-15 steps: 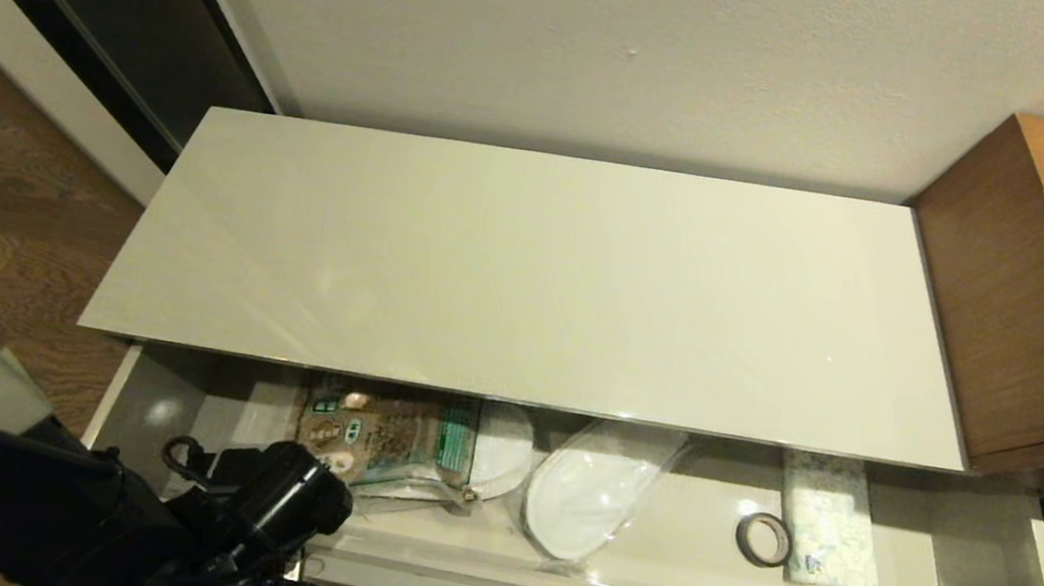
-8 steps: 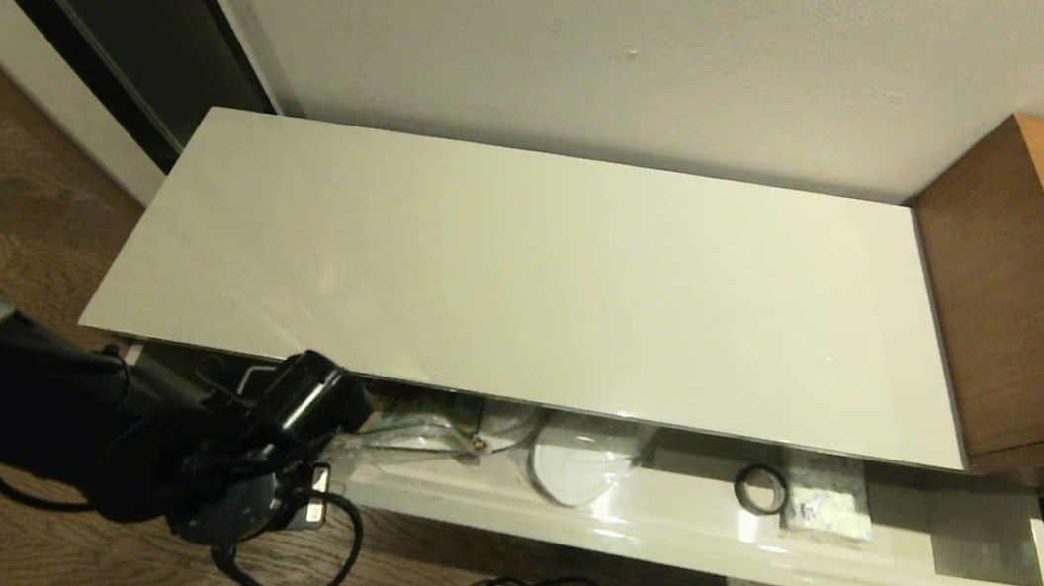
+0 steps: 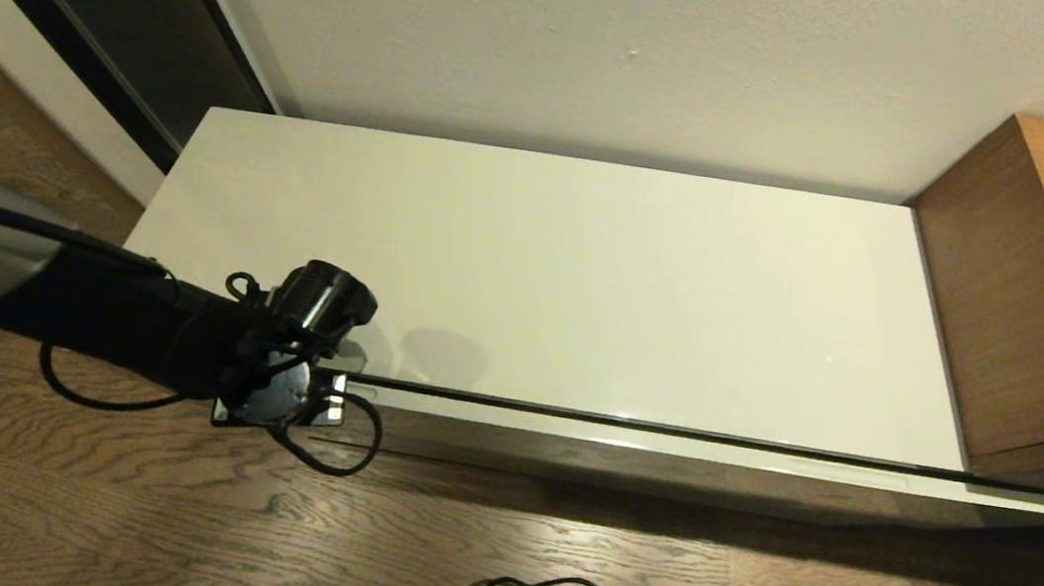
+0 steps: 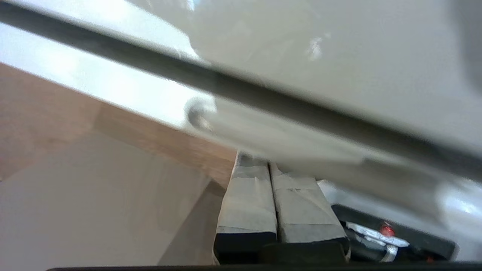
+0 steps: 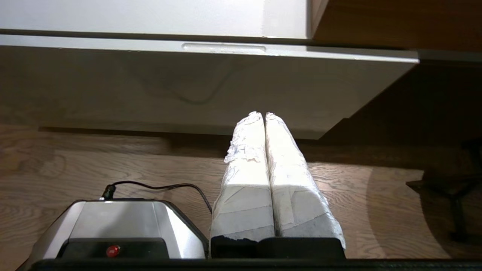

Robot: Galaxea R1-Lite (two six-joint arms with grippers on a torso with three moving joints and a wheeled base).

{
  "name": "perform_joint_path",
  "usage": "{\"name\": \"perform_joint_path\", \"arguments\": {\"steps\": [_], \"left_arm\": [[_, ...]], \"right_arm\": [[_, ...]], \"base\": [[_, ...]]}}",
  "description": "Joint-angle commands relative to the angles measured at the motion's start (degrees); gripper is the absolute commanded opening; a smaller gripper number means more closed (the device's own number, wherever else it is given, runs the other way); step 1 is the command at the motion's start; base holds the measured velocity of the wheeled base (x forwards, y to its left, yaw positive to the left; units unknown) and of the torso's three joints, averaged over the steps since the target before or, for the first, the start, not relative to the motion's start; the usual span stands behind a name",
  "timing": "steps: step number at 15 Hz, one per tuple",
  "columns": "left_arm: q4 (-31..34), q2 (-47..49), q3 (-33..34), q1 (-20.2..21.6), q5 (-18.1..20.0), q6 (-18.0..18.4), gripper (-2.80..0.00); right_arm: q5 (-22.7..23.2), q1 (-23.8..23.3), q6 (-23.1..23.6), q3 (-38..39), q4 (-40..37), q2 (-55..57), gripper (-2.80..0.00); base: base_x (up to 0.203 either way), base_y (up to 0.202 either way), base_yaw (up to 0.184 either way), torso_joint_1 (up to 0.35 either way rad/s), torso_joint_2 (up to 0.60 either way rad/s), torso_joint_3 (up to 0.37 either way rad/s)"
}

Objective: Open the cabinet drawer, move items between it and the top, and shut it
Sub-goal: Close the drawer, then open the drawer

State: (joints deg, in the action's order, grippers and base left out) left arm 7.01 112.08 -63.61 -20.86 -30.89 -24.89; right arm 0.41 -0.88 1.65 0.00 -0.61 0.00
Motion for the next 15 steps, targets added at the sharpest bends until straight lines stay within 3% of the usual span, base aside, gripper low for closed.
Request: {"name": "perform_joint_path", "arguments": {"steps": [1,5,10,15], "left_arm": [[0.0,1.4,-1.9,1.0,-0.8,0.5,-2.80],[3.2,-9.7,-1.8,1.1,-1.3,2.6,-2.80],[16.0,-28.5,-0.7,-2.7,-3.8,2.6,-2.80],[34.5,-53.2,5.4,-5.3,-9.9,2.0,-2.80]], "right_arm": [[0.0,0.0,0.0,0.0,0.0,0.0,-2.80],[0.0,0.0,0.0,0.0,0.0,0.0,-2.80],[0.0,0.0,0.0,0.0,0.0,0.0,-2.80],[0.1,0.0,0.0,0.0,0.0,0.0,-2.80]], "base": [[0.000,0.000,0.000,0.000,0.00,0.000],[0.000,0.000,0.000,0.000,0.00,0.000],[0.000,0.000,0.000,0.000,0.00,0.000],[0.000,0.000,0.000,0.000,0.00,0.000]]}}
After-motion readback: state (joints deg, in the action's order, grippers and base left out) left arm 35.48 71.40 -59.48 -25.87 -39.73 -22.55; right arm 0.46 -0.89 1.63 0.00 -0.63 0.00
